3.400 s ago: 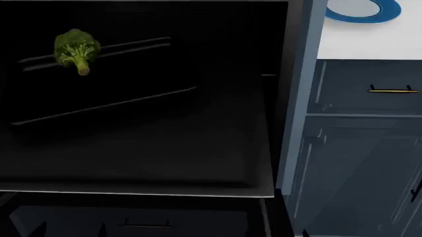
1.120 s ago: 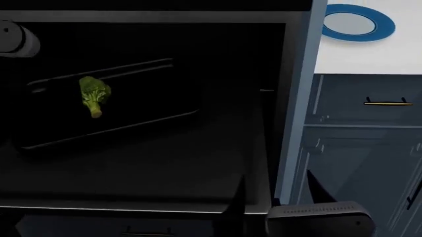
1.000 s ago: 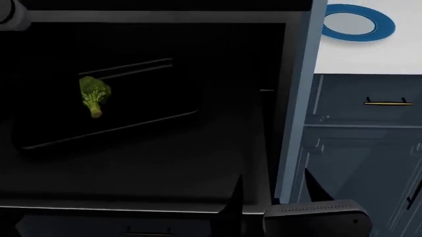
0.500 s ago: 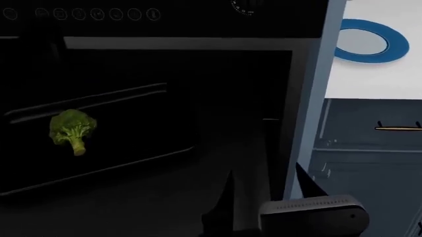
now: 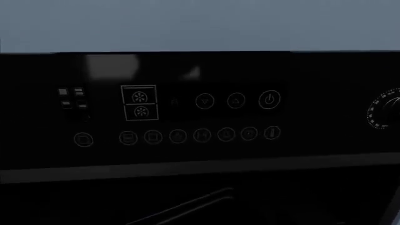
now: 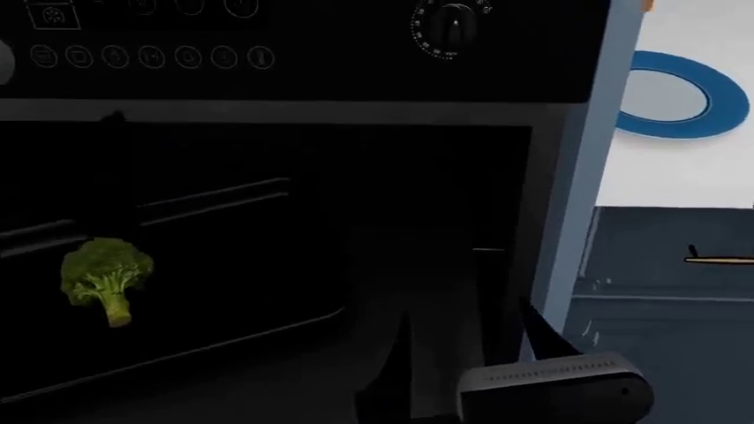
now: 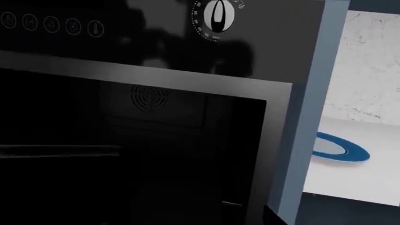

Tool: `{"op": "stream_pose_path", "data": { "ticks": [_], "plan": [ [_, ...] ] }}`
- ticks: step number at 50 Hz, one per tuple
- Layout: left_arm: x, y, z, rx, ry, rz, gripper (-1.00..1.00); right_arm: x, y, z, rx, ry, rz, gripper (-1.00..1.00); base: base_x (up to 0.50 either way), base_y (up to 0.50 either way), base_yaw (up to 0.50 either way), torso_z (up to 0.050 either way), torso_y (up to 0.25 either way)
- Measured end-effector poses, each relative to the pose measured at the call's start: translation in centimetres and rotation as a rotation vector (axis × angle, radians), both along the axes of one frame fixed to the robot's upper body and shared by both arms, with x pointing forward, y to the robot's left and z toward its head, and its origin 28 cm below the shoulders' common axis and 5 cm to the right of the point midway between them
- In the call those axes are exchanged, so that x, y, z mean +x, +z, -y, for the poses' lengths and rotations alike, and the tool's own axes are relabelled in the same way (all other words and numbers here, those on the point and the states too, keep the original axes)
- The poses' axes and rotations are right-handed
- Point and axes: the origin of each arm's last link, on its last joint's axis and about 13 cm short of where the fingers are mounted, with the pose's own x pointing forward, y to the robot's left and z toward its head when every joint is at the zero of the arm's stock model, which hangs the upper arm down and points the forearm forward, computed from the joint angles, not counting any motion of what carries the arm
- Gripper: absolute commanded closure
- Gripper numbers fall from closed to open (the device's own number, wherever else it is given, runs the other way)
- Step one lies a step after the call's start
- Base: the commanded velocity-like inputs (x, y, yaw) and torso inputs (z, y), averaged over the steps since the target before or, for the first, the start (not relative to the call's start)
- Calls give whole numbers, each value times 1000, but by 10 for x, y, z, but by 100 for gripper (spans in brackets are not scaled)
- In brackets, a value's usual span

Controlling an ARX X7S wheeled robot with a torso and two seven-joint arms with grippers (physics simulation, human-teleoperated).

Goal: Pick the broccoli from the top rack in the oven and place it on the plate on the counter.

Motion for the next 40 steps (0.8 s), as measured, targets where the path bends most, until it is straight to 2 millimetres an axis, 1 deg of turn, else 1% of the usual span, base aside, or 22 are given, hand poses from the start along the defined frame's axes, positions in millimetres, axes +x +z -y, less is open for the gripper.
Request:
{"op": "stream_pose_path", "data": {
  "ticks": [4, 14, 25, 33, 40],
  "plan": [
    [-2, -2, -1, 0, 0, 6, -100, 0, 0, 0, 0, 3, 1, -100, 411, 0, 0, 0, 0],
    [-2, -10, -4, 7, 7, -1, -100, -2, 1, 0, -4, 2, 9, -100, 0, 0, 0, 0, 0],
    [8, -22, -12, 12, 42, -42, -100, -4, 3, -1, -11, 3, 19, -100, 0, 0, 0, 0, 0],
    [17, -34, -19, 1, 74, -81, -100, -4, 5, -2, -13, 4, 23, -100, 0, 0, 0, 0, 0],
    [13, -47, -21, 16, 75, -93, -100, -4, 5, -1, -12, 3, 25, -100, 0, 0, 0, 0, 0]
  ]
}}
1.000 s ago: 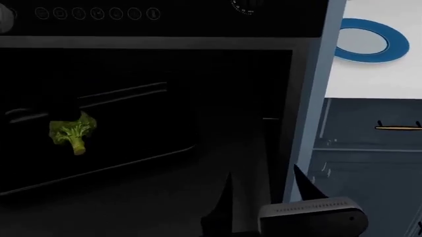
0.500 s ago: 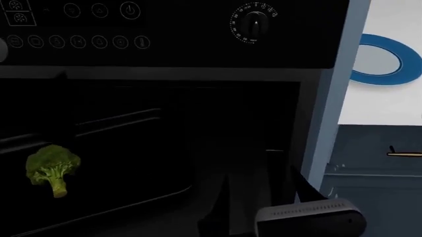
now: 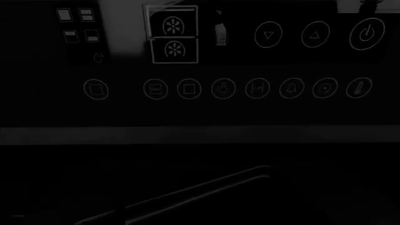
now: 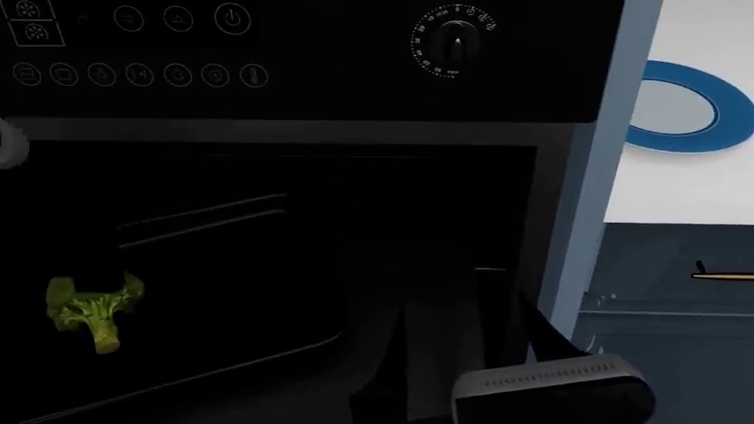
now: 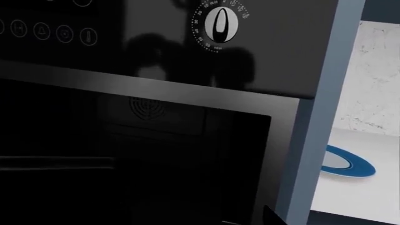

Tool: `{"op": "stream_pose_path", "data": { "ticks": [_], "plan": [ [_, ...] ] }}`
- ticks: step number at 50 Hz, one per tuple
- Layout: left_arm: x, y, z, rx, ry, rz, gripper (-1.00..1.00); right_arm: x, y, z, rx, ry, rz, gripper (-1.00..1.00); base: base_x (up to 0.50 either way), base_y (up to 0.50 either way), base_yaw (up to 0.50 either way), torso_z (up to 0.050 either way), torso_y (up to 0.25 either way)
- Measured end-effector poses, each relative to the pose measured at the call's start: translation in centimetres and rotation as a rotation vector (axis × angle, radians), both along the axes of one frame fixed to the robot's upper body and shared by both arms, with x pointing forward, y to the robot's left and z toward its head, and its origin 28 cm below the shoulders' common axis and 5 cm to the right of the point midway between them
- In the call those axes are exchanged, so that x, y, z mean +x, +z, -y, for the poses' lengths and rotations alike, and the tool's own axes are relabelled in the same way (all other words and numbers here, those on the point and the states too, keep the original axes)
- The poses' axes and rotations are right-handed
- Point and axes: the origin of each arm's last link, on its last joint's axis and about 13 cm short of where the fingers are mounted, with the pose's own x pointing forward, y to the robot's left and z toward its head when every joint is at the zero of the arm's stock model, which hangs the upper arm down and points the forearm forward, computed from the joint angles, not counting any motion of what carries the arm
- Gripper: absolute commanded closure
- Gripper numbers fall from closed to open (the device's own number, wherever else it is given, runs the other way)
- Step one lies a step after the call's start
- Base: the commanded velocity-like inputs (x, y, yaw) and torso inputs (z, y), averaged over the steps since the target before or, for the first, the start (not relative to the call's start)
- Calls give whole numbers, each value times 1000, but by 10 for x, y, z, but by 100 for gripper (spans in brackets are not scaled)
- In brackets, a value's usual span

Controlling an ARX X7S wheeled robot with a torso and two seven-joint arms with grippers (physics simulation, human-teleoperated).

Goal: Pick the broccoli from the top rack in the oven and place it on the plate on the counter.

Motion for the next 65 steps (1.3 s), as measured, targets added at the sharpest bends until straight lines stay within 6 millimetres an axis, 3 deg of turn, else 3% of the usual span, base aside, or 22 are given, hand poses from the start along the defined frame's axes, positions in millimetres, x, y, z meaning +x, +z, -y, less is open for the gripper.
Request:
{"op": "stream_pose_path", "data": {
  "ticks": [16, 37, 65],
  "plan": [
    [-12, -32, -1, 14, -32, -25, -100, 0, -2, 2, 4, -5, -1, -100, 0, 0, 0, 0, 0],
    [-38, -49, 5, 26, -105, -7, -100, 0, -3, 2, 6, -7, -3, -100, 0, 0, 0, 0, 0],
    [-12, -72, -5, -11, -57, -73, -100, 1, -5, 1, 3, -5, -7, -100, 0, 0, 0, 0, 0]
  ]
}}
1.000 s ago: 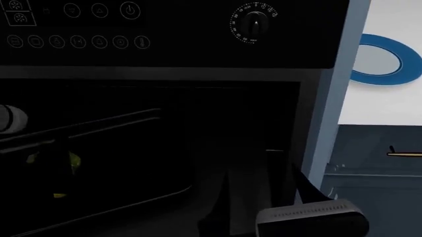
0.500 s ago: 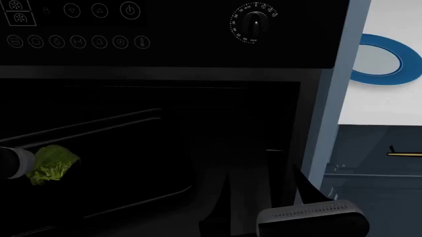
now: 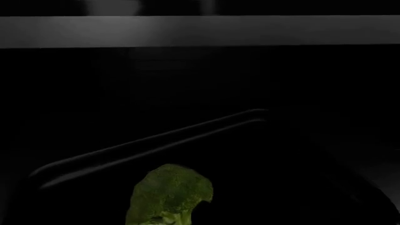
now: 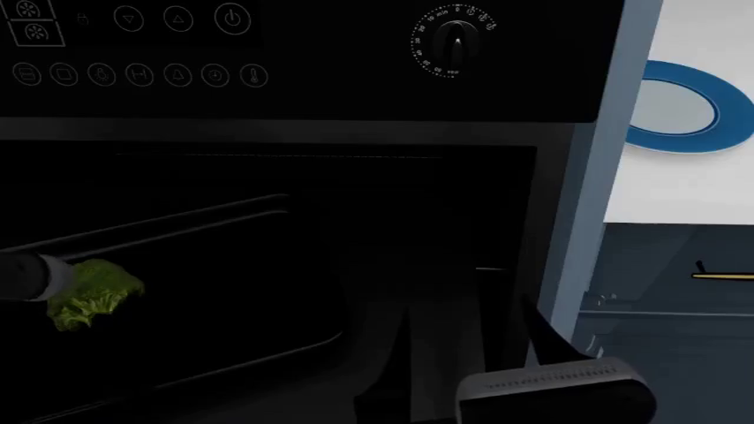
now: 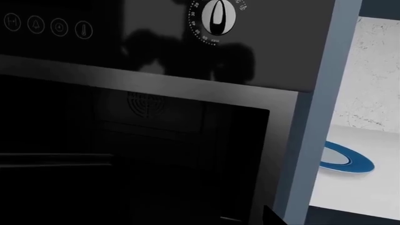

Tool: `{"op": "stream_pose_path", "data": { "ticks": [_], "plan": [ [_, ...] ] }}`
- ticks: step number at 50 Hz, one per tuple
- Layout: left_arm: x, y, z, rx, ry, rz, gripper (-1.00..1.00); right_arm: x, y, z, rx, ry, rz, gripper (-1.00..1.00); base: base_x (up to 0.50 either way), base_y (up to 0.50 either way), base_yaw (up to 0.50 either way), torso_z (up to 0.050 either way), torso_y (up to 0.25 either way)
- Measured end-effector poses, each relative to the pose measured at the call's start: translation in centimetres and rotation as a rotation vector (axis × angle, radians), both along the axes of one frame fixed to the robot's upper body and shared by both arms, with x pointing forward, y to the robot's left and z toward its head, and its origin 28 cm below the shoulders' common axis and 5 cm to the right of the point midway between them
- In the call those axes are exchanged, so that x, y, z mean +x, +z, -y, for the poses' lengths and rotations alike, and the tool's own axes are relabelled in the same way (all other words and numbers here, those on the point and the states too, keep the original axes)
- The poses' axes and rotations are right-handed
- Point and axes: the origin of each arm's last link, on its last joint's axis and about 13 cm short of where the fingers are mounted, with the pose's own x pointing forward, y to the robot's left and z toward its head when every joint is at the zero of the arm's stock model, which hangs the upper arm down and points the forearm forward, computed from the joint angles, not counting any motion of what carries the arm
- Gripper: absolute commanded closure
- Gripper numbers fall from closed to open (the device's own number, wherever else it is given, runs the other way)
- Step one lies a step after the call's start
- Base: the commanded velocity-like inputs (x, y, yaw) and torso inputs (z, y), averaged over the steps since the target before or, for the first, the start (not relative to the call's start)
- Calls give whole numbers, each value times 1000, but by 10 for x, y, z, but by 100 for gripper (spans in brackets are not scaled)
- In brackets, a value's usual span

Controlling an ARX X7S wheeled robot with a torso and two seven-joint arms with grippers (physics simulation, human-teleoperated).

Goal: Pick the broccoli from the top rack in the oven and place it on the plate on the counter.

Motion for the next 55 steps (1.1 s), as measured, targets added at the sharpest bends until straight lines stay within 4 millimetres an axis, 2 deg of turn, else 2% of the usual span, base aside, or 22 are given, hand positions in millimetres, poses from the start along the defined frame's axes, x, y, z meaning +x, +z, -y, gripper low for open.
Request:
{"op": "stream_pose_path", "data": {
  "ticks": [23, 55],
  "plan": [
    [23, -5, -5, 12, 51, -48, -100, 2, -3, -2, -1, 4, -8, -100, 0, 0, 0, 0, 0],
    [45, -32, -6, 82, 49, -145, -100, 2, -5, -1, 3, 0, -9, -100, 0, 0, 0, 0, 0]
  ]
}}
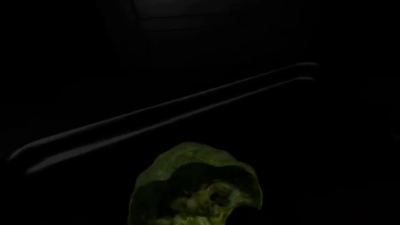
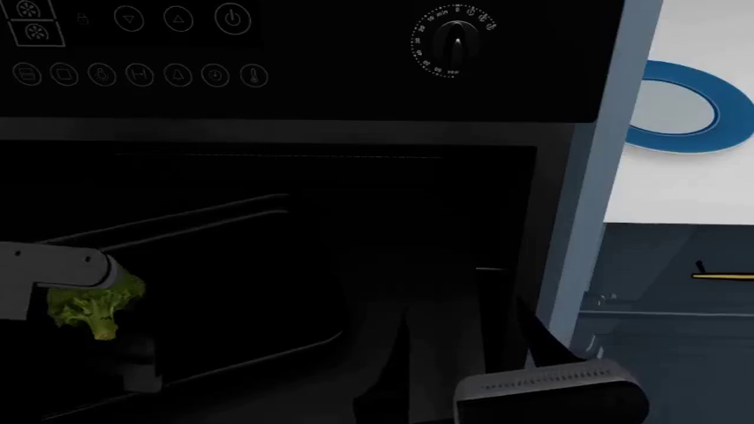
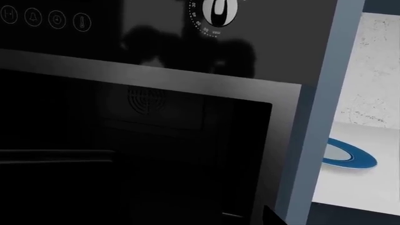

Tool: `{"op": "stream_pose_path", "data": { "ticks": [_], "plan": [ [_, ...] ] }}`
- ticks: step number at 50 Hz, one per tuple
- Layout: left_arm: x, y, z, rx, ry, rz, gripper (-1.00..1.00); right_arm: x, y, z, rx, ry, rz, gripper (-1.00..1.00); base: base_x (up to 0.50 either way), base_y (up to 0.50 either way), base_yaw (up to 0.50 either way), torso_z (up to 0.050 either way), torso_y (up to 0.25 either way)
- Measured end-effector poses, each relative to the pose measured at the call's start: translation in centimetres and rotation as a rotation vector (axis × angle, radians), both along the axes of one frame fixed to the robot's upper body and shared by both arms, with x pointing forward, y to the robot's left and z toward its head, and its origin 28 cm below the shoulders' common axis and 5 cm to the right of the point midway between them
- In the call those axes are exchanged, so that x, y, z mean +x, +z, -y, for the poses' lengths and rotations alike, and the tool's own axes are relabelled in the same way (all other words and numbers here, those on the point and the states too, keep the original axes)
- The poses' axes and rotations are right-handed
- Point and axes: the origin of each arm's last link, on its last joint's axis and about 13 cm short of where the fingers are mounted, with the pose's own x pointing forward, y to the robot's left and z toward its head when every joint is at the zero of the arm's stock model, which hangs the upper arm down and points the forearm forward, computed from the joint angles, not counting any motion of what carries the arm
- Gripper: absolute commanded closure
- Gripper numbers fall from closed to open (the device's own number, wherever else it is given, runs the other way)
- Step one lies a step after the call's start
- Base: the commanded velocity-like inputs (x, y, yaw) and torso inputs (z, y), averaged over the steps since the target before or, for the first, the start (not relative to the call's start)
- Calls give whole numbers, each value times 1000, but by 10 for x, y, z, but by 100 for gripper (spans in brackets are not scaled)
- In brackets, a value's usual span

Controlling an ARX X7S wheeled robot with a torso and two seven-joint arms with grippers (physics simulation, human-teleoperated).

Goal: Pick the broccoli from the top rack in the oven and place it on the plate on the counter.

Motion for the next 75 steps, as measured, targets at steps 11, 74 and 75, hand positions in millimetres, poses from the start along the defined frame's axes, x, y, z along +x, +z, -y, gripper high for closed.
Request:
{"op": "stream_pose_path", "data": {
  "ticks": [11, 74, 75],
  "plan": [
    [4, -1, 0, 6, -6, 11, -100, 0, 0, -1, 0, -1, -2, -100, 2, 0, -2, 0, 0],
    [-62, 56, -5, -74, -52, 274, 100, -3, 6, -2, -7, -2, 14, -100, 0, 0, 0, 0, 0],
    [-64, 59, -6, -79, -53, 286, 100, -4, 6, -2, -8, -2, 15, -100, 0, 0, 0, 0, 0]
  ]
}}
